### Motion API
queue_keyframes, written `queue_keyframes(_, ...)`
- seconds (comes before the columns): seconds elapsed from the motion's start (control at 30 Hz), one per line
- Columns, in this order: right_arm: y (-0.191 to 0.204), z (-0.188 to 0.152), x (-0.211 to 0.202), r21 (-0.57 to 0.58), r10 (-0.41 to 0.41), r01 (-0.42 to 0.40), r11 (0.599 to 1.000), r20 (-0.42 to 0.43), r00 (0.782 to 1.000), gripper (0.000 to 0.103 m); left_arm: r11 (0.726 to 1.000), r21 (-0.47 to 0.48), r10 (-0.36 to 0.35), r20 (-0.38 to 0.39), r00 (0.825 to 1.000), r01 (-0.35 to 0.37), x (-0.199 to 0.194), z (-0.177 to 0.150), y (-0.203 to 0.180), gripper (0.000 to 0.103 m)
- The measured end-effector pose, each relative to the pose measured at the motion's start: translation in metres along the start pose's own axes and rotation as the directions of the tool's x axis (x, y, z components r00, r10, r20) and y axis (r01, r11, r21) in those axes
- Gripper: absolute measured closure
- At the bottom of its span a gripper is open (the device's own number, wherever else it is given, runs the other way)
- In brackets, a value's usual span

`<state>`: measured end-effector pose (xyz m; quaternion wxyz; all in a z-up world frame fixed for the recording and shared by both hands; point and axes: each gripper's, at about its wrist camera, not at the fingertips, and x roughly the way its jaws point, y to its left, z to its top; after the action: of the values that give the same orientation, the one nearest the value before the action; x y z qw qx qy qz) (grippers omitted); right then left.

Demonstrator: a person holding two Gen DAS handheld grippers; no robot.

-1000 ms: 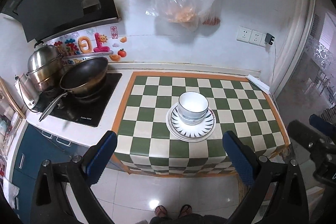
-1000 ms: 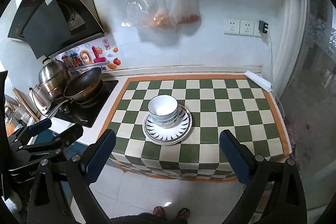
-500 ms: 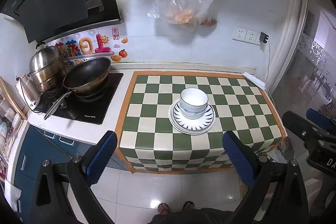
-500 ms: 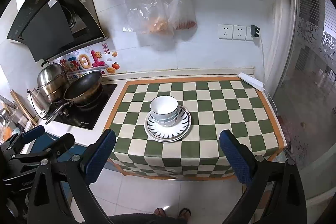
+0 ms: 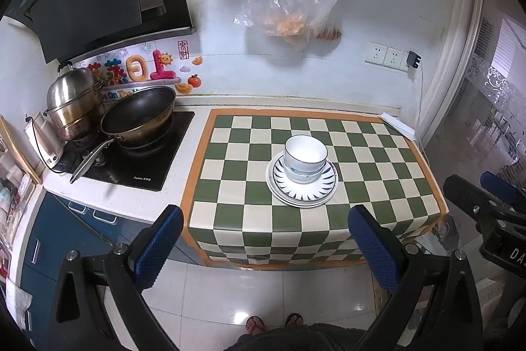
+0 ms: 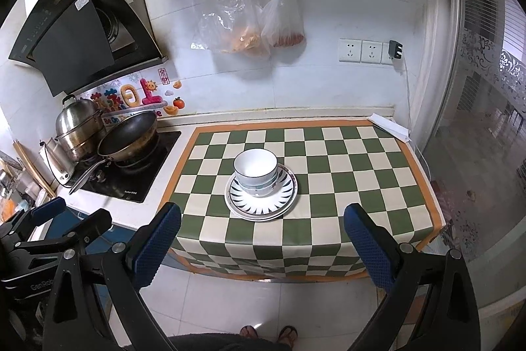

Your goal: Organize plates and bowls

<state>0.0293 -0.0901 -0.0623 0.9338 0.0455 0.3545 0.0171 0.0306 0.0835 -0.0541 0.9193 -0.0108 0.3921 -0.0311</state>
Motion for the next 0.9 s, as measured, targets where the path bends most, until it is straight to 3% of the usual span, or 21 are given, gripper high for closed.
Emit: queue_keyframes(0.9, 0.0006, -0.0093, 0.0094, 0.010, -0.008, 0.008, 1.000, -0.030, 1.000, 0.002, 1.000, -0.001, -0.002, -0.014, 1.000, 0.002, 0.0016, 0.0038, 0.0011, 0.000)
